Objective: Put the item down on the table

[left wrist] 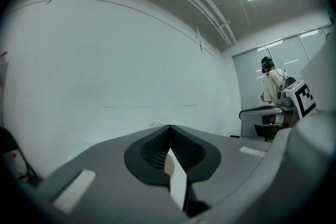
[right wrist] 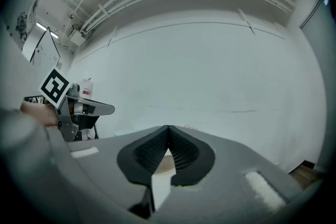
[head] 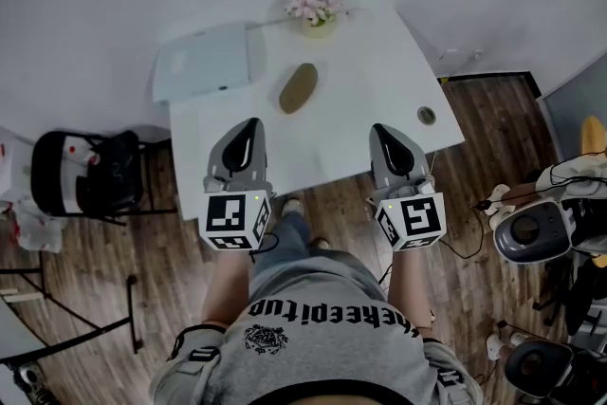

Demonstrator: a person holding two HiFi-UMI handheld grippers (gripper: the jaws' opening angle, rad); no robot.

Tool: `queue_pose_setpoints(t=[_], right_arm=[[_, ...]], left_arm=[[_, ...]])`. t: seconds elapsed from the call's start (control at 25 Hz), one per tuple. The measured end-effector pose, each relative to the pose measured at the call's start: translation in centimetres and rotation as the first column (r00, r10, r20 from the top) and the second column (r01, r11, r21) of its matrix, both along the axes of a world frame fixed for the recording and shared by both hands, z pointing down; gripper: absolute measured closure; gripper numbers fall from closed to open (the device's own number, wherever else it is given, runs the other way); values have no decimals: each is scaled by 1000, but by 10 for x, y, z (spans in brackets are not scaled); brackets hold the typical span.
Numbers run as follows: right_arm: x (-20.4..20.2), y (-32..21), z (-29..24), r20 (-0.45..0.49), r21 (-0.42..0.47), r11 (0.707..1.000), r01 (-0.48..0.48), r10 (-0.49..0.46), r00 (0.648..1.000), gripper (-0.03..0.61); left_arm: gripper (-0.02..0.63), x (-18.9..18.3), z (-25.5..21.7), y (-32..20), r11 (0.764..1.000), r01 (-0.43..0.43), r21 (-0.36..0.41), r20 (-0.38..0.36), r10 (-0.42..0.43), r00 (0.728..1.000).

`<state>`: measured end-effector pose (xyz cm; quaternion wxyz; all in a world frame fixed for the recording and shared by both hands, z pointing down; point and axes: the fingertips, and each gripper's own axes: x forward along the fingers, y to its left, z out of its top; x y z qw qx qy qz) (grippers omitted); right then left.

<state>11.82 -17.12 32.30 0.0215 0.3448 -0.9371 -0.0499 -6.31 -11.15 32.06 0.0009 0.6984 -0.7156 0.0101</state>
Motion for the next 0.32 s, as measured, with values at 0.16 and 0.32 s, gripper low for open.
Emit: queue_pose_setpoints(t=[0.16,0.32], right_arm=[[1,0,-1,6,1,1000,5,-5,1000,583],[3,-2,-1,8,4,1000,8,-8,1000,583]], left_arm=[[598,4,0,1,1000,-1,-5,8,1,1000],[598,7,0,0,1000,-7,-2,15,7,1000]])
